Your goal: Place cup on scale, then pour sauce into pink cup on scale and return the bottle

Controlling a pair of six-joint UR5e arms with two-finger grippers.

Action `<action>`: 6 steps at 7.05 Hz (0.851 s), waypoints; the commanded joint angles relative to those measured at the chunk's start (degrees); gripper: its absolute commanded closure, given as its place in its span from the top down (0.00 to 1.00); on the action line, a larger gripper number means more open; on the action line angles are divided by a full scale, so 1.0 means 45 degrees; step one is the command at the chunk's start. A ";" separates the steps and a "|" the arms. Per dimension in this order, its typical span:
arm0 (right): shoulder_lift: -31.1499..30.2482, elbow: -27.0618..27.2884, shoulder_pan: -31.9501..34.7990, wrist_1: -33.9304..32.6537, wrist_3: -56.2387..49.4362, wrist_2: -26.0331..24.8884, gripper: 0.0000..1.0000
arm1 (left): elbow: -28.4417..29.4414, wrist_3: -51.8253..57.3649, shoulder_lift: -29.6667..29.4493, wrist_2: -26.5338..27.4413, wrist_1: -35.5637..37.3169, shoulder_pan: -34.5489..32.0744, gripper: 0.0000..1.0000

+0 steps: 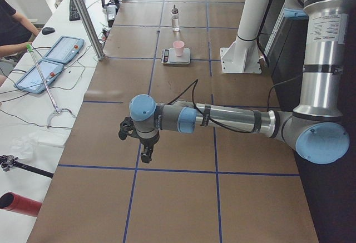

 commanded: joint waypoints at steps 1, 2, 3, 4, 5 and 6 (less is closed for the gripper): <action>0.0528 -0.0516 -0.0162 -0.0070 0.0016 -0.0218 1.00 | 0.0000 -0.0026 -0.0070 -0.0017 -0.0284 0.0015 1.00; 0.0571 -0.0498 -0.0162 -0.0090 0.0016 -0.0198 1.00 | 0.0019 0.0013 -0.0070 -0.0017 -0.0284 0.0015 1.00; 0.0591 -0.0537 -0.0143 -0.0091 0.0036 -0.0198 1.00 | -0.0058 -0.0026 -0.0148 -0.0017 -0.0381 0.0015 1.00; 0.0649 -0.0595 -0.0143 -0.0110 0.0036 -0.0179 1.00 | -0.0079 -0.0026 -0.0149 -0.0036 -0.0401 0.0015 1.00; 0.0630 -0.0615 -0.0162 -0.0129 0.0036 -0.0140 1.00 | -0.0079 -0.0026 -0.0187 -0.0036 -0.0421 0.0015 1.00; 0.0668 -0.0557 -0.0162 -0.0130 0.0036 -0.0081 1.00 | -0.0059 -0.0026 -0.0342 -0.0036 -0.0402 -0.0004 1.00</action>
